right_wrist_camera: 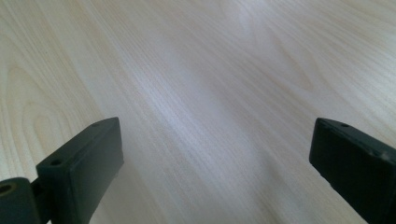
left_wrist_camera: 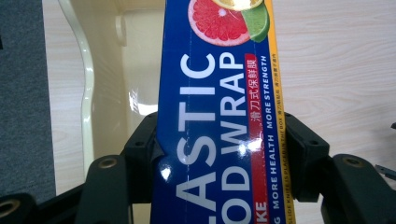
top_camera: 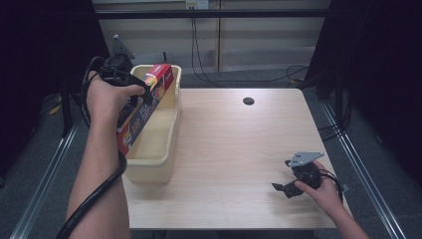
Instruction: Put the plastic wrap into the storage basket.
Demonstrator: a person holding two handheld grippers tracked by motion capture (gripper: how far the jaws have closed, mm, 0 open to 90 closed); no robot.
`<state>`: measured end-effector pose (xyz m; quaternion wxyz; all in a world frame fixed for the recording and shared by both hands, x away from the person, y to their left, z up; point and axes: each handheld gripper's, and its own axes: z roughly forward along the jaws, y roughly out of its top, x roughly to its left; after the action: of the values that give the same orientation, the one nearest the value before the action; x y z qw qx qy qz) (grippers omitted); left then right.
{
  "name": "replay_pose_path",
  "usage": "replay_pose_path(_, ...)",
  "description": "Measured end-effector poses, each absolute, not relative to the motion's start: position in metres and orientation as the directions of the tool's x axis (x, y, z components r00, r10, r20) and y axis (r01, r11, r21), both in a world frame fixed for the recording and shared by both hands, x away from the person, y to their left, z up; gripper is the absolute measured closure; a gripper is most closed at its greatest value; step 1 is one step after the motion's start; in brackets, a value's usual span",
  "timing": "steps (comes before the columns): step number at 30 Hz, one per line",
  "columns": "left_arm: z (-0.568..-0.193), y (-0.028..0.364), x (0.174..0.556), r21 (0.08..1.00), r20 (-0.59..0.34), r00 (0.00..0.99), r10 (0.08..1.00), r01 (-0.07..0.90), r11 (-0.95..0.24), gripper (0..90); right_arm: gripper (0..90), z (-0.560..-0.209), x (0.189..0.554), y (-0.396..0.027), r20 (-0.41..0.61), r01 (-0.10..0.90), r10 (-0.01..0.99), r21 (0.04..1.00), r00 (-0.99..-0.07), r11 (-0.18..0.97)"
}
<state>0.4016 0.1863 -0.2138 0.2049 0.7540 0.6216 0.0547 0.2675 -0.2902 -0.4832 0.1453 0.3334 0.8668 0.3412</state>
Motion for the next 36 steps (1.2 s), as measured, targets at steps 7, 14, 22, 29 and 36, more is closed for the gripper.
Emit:
replay_pose_path(7,-0.218,0.185,0.402,0.373,-0.164,0.21,0.964,0.918,-0.137,40.6,2.8,-0.482,0.267,-0.291,-0.023,0.476,0.674,0.69,-0.738,0.545)
replay_pose_path(14,-0.224,0.185,0.403,0.373,-0.168,0.191,0.967,0.92,-0.117,40.7,2.9,-0.482,0.267,-0.291,-0.03,0.473,0.675,0.69,-0.737,0.547)
replay_pose_path(22,-0.229,0.185,0.403,0.367,-0.166,0.175,0.97,0.924,-0.104,40.6,2.9,-0.482,0.267,-0.292,-0.033,0.471,0.674,0.69,-0.738,0.55)
replay_pose_path(29,-0.237,0.185,0.403,0.35,-0.165,0.167,0.972,0.931,-0.101,40.6,2.9,-0.482,0.266,-0.292,-0.031,0.472,0.674,0.69,-0.738,0.548)
replay_pose_path(36,-0.245,0.185,0.405,0.342,-0.173,0.162,0.971,0.935,-0.095,40.6,2.9,-0.482,0.266,-0.292,-0.03,0.473,0.674,0.69,-0.738,0.548)
